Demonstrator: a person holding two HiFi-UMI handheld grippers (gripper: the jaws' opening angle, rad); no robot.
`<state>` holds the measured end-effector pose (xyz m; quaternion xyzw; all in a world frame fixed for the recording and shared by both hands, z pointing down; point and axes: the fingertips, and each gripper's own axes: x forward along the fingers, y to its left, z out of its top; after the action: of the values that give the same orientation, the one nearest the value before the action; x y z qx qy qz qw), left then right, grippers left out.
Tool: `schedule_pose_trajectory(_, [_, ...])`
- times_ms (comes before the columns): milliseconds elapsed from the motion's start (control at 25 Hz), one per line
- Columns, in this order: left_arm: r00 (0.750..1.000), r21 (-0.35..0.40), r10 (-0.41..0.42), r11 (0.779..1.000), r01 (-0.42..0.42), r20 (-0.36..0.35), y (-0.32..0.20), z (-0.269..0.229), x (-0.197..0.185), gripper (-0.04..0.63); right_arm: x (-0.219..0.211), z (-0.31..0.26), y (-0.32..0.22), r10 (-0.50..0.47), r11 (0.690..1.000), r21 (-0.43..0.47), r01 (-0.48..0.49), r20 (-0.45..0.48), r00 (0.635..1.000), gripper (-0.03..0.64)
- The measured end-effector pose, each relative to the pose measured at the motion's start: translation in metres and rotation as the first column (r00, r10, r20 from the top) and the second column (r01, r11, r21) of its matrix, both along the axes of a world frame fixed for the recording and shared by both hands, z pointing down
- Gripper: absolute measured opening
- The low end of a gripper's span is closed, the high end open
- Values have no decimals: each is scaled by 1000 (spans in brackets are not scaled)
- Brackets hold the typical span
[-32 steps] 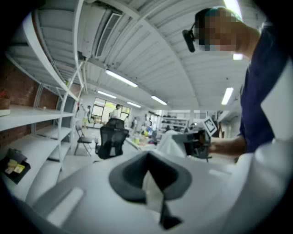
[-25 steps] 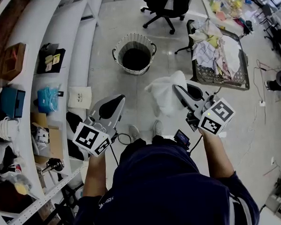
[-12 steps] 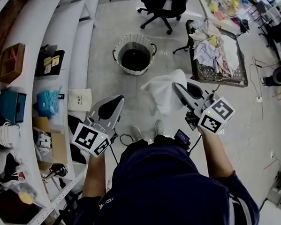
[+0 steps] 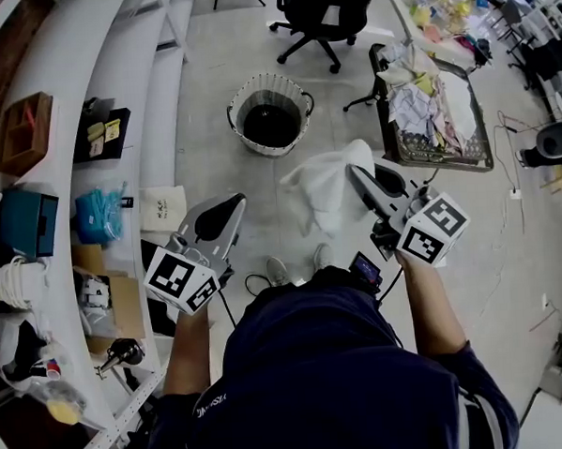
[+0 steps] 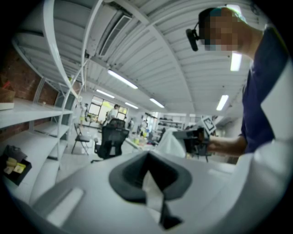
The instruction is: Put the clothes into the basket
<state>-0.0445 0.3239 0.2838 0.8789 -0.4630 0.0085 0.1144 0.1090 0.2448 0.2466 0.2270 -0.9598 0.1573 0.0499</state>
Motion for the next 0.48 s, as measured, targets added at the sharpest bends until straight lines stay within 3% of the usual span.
schedule_pose_trajectory(480, [1000,22,-17,1000,16,24,-15,-9,-26,5,-17,-13,-32,1,1000,30,-1,14,1000,32])
